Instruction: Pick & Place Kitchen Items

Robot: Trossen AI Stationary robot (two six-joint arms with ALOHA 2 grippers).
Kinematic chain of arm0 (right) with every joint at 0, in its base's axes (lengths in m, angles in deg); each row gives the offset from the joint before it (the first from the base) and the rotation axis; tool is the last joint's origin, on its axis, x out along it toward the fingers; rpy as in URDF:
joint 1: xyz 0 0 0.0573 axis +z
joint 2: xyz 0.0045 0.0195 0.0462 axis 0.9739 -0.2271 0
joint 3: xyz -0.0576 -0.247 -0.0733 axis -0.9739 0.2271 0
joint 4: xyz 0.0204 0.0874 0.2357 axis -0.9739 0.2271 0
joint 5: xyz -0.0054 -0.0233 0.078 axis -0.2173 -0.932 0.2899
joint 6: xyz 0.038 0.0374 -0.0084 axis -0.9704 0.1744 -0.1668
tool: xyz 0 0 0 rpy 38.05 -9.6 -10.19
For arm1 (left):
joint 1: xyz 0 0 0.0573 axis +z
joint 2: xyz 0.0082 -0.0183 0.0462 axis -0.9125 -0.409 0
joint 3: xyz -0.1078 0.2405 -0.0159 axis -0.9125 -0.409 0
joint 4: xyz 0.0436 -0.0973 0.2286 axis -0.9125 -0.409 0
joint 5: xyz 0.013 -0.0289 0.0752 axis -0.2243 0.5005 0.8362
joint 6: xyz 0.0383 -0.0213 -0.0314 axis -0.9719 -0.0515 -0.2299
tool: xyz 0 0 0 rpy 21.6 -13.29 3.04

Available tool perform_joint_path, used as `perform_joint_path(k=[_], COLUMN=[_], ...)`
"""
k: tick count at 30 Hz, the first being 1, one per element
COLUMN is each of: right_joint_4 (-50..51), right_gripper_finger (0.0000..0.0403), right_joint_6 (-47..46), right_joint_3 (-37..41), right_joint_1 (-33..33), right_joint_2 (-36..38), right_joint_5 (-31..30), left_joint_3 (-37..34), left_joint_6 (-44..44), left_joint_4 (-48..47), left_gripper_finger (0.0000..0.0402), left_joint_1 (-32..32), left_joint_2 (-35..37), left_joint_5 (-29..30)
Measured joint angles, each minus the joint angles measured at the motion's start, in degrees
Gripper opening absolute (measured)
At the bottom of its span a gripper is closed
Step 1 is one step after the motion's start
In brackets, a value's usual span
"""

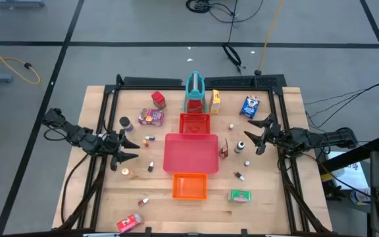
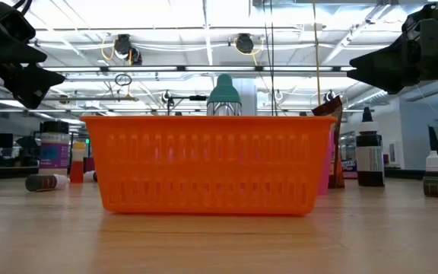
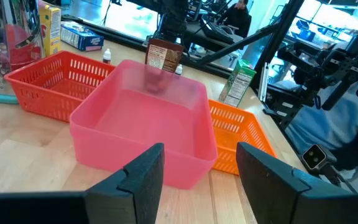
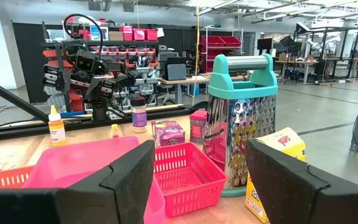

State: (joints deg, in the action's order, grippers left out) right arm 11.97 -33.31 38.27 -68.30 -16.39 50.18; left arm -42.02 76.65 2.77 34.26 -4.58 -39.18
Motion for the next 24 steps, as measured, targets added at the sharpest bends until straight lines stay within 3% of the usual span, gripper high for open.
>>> perform_joint_path(k=[24], right_joint_4=[-3.85], right_gripper_finger=[0.0242], right_joint_6=[-3.31], right_joint_3=[0.0], right_joint_1=[0.01], right_joint_2=[0.02], right_joint_5=[-0.01], left_joint_3=[0.0], left_joint_6=[0.02], left_joint_4=[0.02], left_gripper_finger=[0.02], left_joint_1=[0.0], left_joint_2=[0.0], left_joint_5=[0.0])
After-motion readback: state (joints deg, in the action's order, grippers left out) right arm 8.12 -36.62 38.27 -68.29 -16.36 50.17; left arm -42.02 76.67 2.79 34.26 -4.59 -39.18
